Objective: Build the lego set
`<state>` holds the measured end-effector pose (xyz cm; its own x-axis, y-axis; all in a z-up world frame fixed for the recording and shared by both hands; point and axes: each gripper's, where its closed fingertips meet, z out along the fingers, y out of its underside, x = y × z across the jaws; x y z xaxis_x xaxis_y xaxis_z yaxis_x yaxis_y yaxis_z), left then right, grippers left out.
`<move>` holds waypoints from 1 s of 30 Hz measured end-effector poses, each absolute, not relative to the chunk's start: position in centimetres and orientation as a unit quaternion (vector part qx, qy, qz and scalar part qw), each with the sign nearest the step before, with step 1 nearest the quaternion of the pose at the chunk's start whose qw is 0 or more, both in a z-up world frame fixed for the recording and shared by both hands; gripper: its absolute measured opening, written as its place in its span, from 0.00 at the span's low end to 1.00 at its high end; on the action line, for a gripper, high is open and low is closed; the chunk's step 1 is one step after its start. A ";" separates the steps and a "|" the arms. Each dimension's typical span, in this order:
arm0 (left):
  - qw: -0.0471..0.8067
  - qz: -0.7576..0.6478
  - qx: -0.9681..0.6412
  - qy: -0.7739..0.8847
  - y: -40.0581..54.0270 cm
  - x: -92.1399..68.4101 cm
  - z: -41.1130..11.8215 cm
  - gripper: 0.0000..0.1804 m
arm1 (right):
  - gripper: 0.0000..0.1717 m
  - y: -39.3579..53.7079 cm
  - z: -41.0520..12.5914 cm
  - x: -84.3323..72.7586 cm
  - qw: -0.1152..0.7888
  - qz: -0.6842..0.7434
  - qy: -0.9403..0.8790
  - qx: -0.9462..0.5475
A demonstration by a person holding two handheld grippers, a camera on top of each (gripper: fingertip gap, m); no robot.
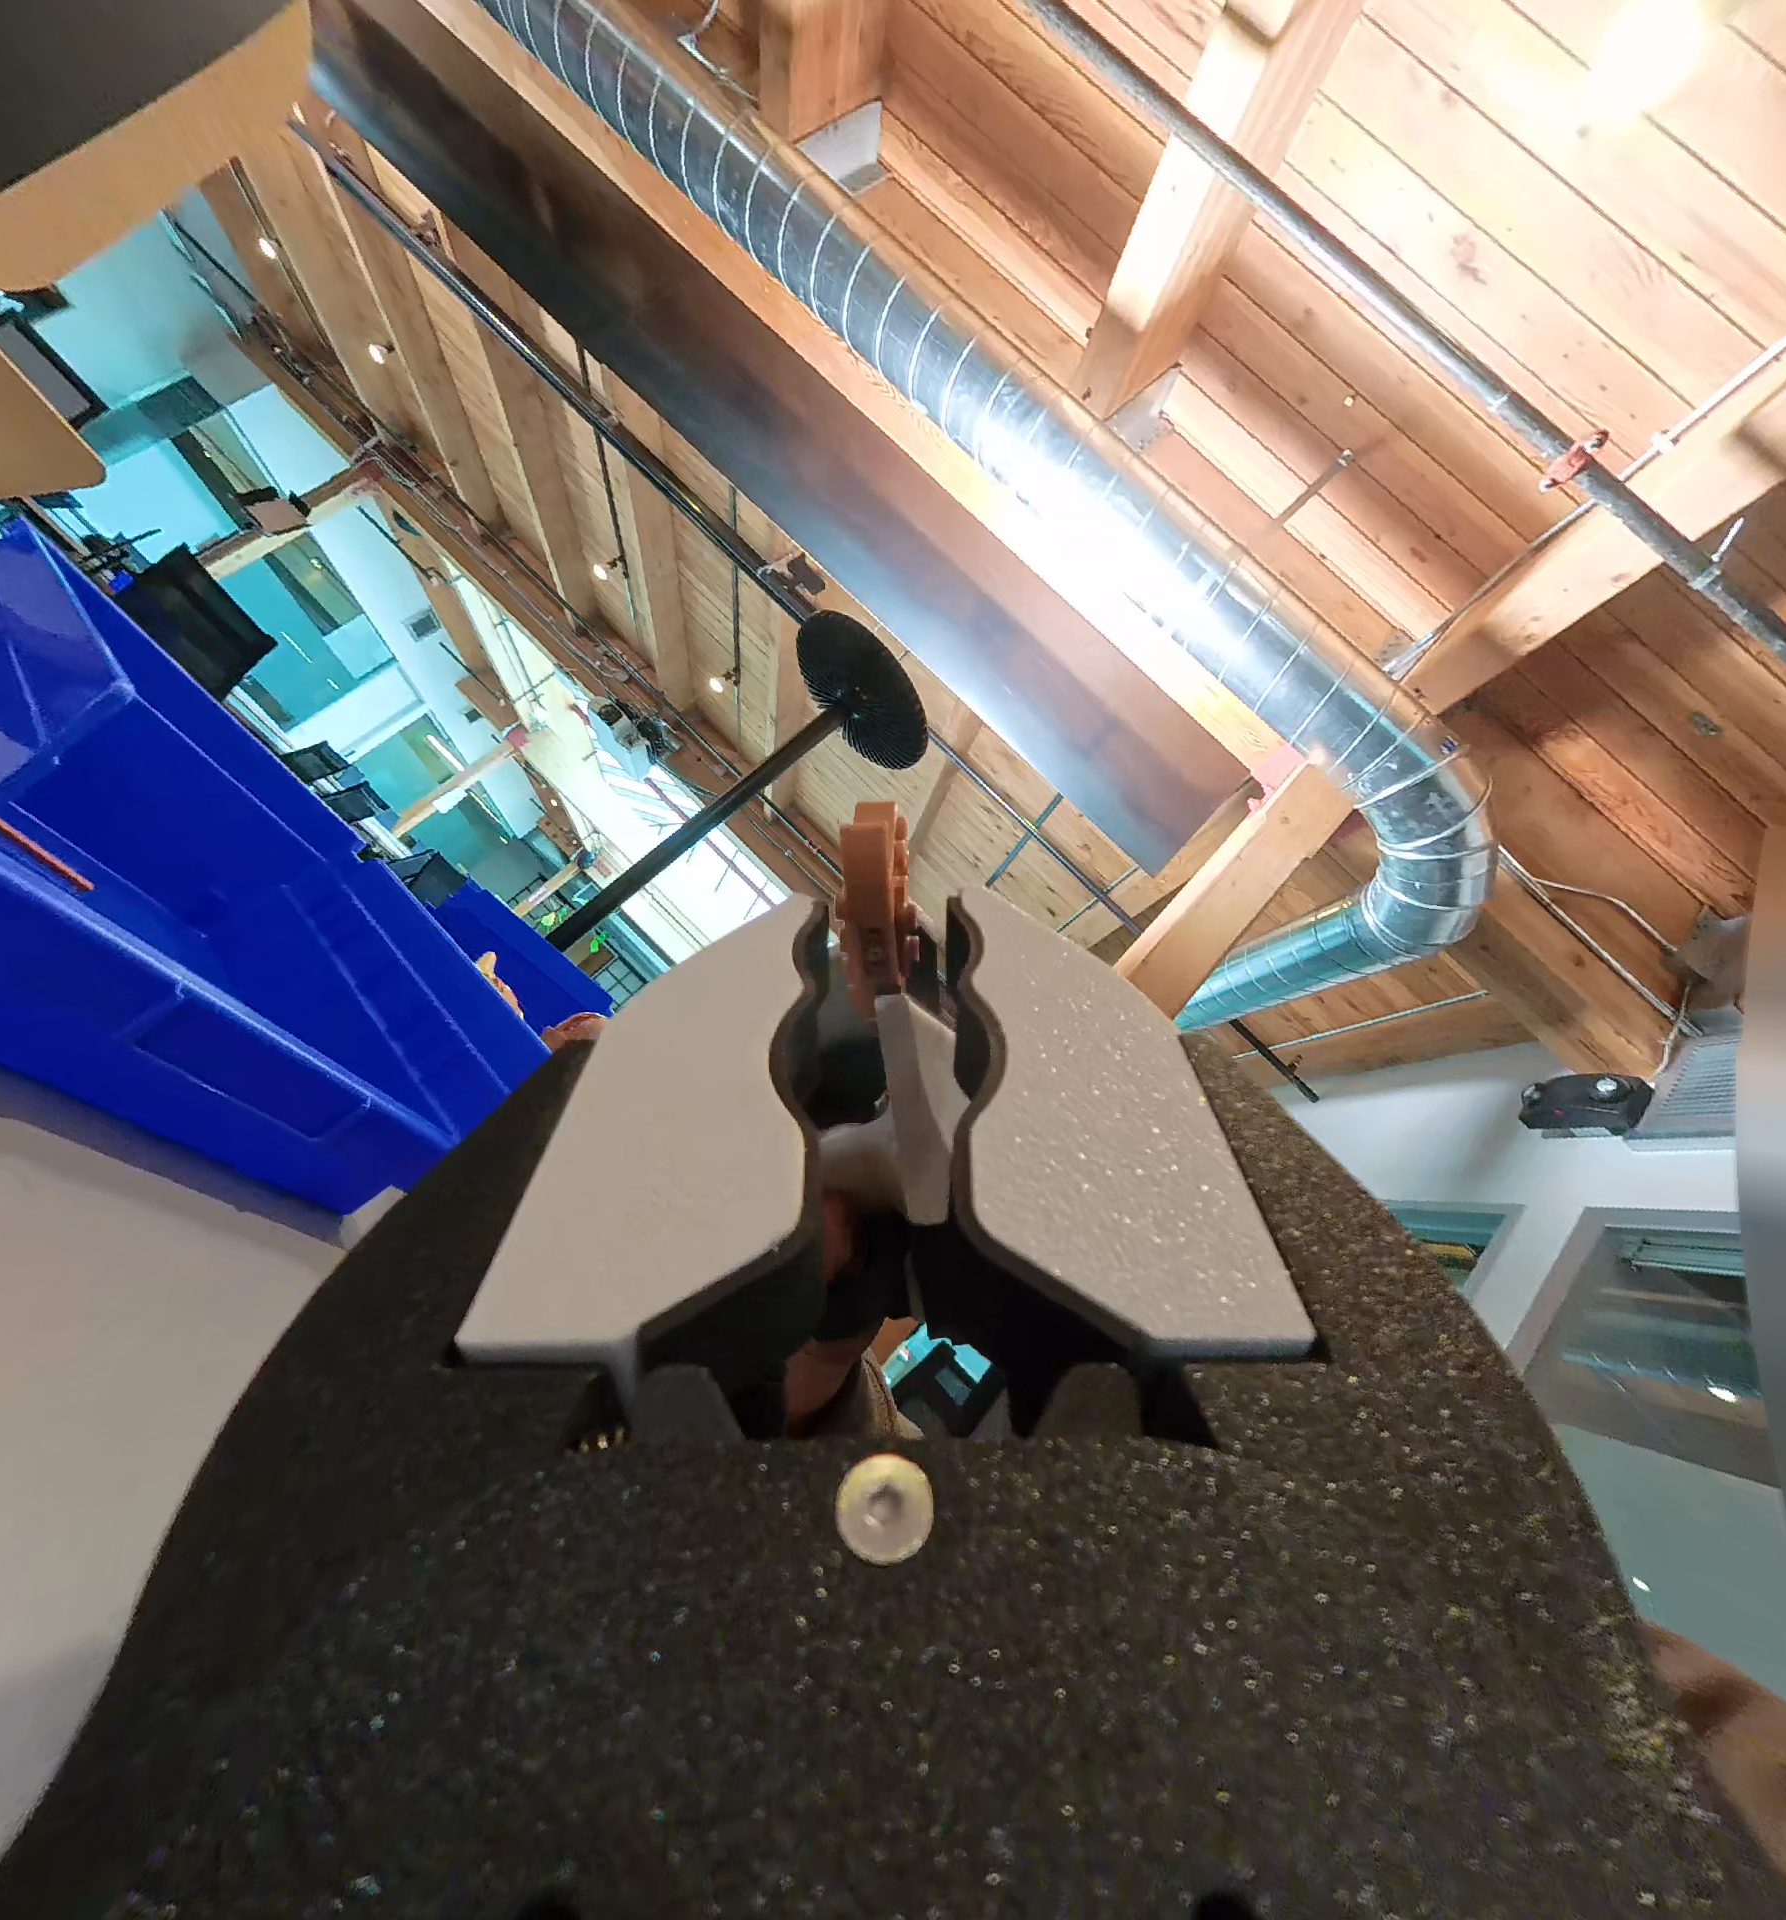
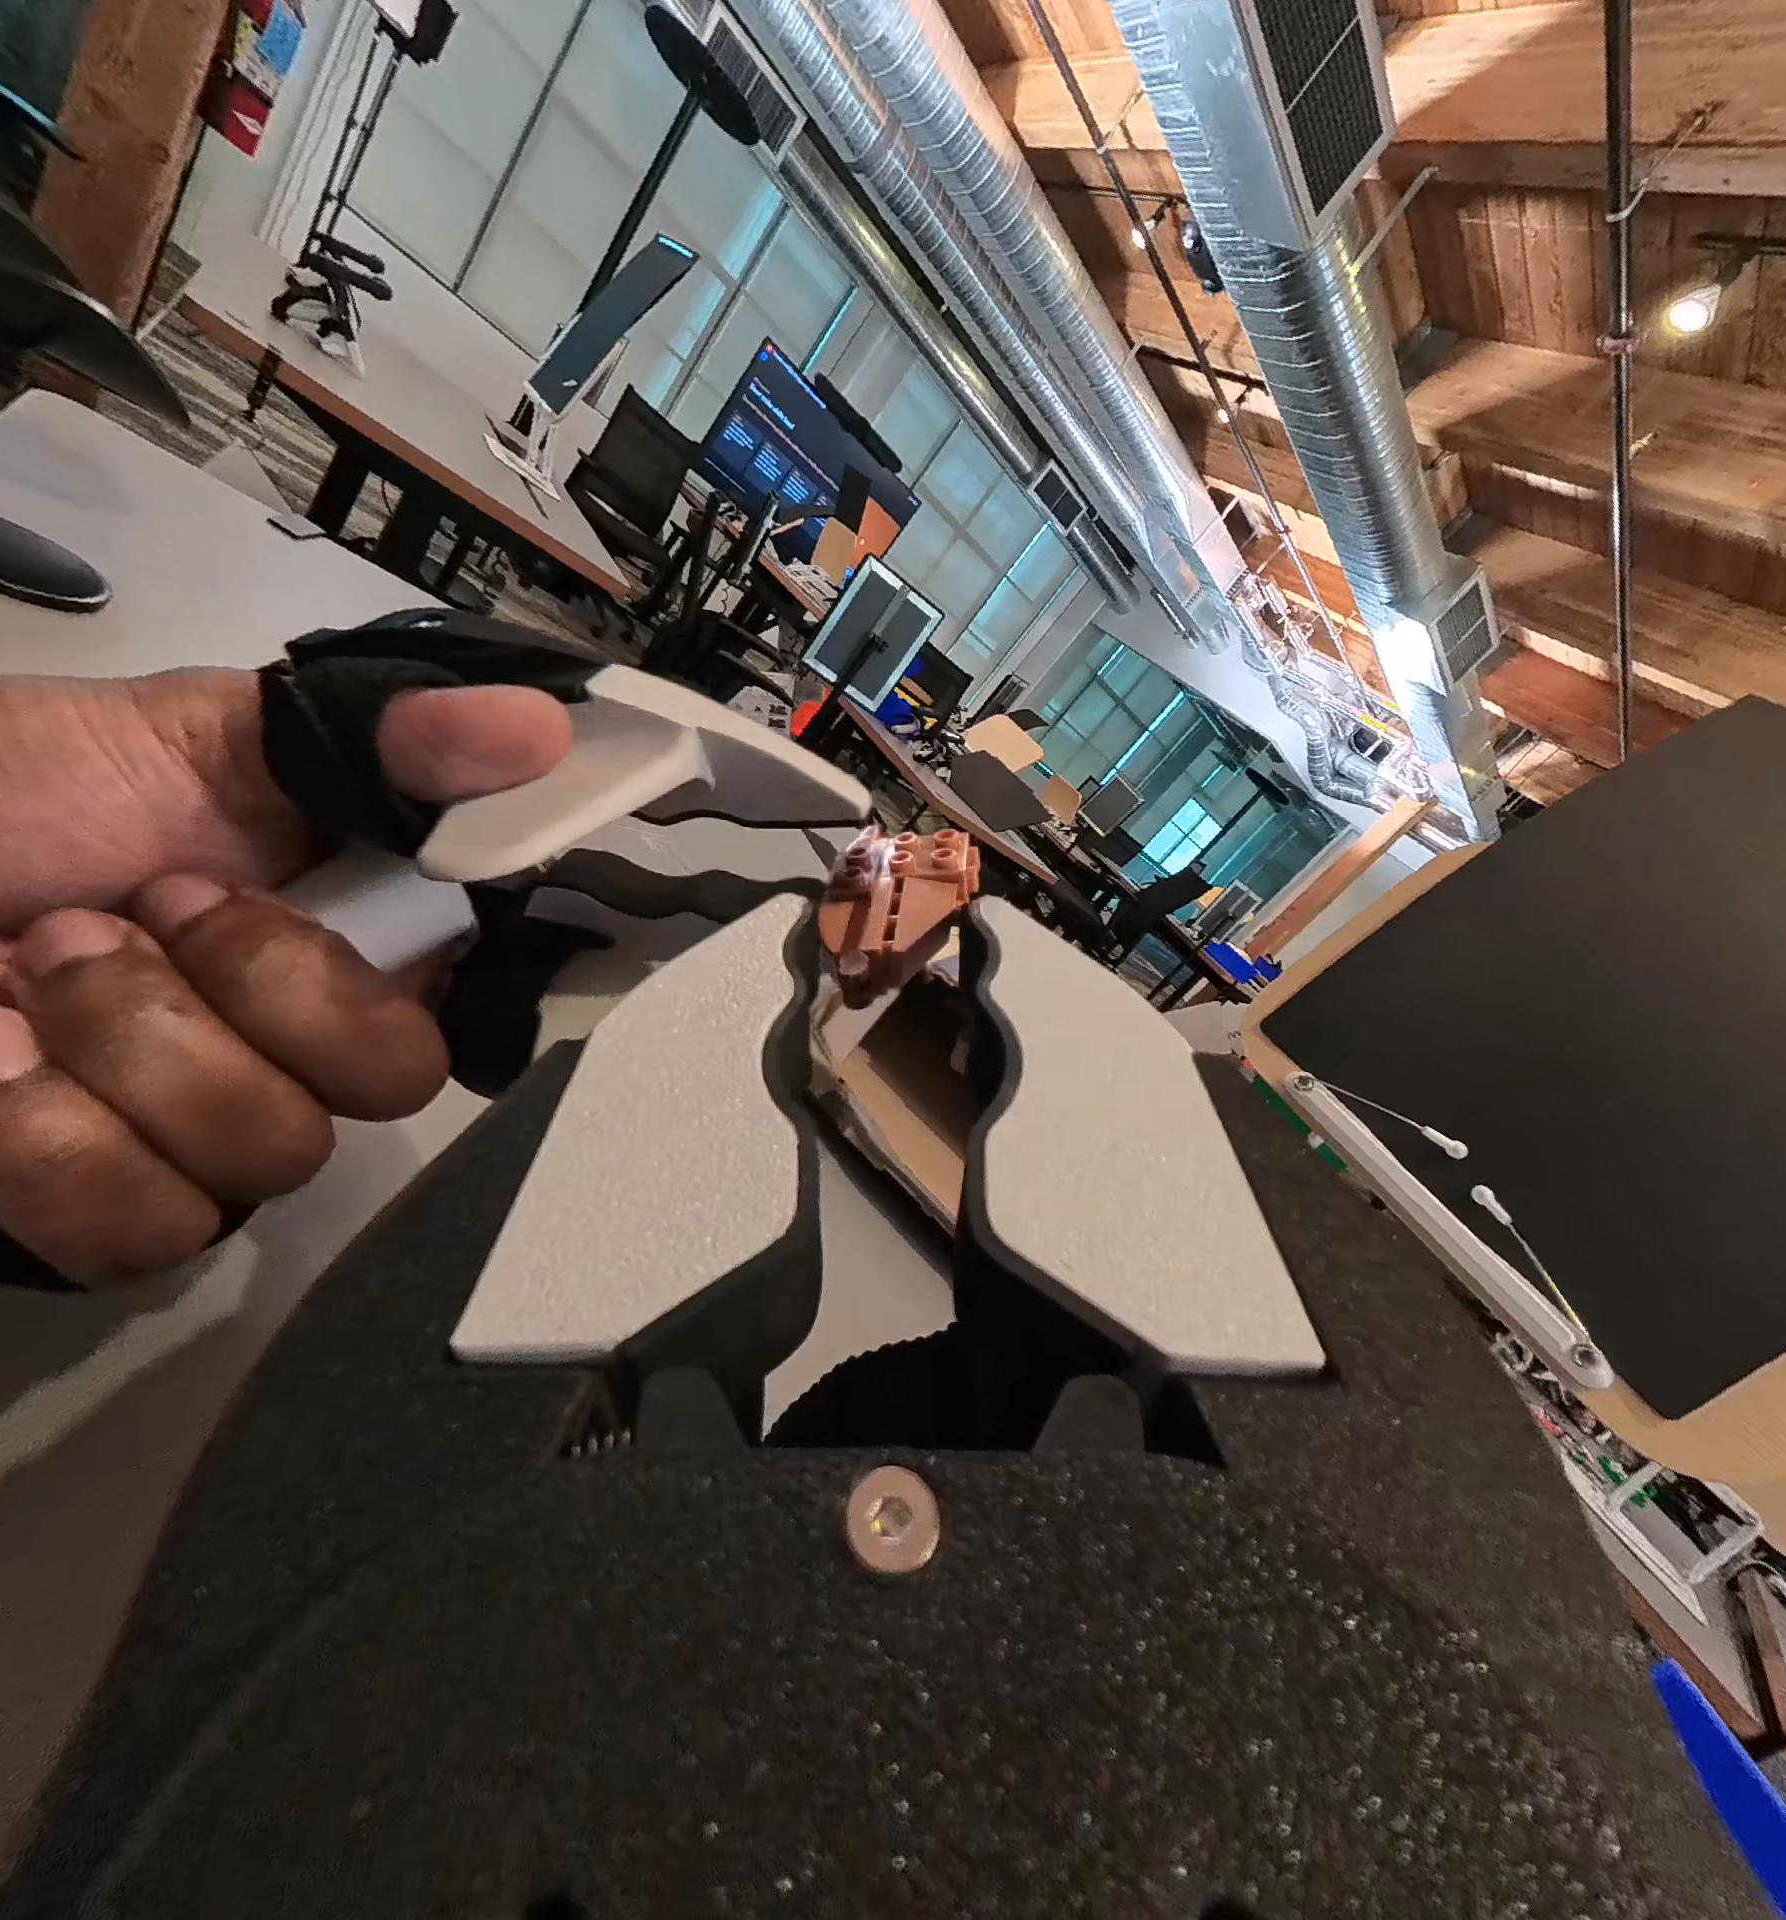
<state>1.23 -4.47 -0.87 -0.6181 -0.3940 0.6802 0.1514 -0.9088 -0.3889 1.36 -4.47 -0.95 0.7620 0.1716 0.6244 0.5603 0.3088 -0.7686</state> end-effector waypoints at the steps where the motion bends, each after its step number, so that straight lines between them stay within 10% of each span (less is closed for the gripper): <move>1: 0.153 -0.888 -0.408 0.148 -4.5 1.3 -0.8 0.12 | 0.15 -4.4 -1.2 1.1 0.740 -0.131 -0.326 -0.574; 30: 0.218 -0.860 -0.424 0.181 -4.4 1.1 -1.2 0.05 | 0.15 -4.1 -2.0 0.3 0.726 -0.183 -0.343 -0.567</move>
<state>1.07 -4.41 -1.19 -0.5454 -0.5288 0.6503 0.2227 -0.8394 -0.4958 0.26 -4.09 -1.97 0.6979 0.1222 0.7057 0.6551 0.2893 -0.6979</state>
